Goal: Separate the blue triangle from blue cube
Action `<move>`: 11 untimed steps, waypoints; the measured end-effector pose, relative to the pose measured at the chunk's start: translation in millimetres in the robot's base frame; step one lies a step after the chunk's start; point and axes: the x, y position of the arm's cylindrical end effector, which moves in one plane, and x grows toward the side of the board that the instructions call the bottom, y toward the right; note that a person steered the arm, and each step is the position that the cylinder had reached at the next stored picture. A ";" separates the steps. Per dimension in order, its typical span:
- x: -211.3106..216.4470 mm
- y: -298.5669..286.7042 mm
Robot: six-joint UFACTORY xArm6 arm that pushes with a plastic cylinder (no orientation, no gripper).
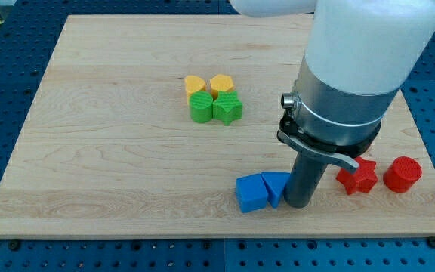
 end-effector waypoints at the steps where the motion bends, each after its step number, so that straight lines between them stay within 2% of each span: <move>1: 22.4 0.0; 4: 30.8 -40.1; 11: -36.5 -19.6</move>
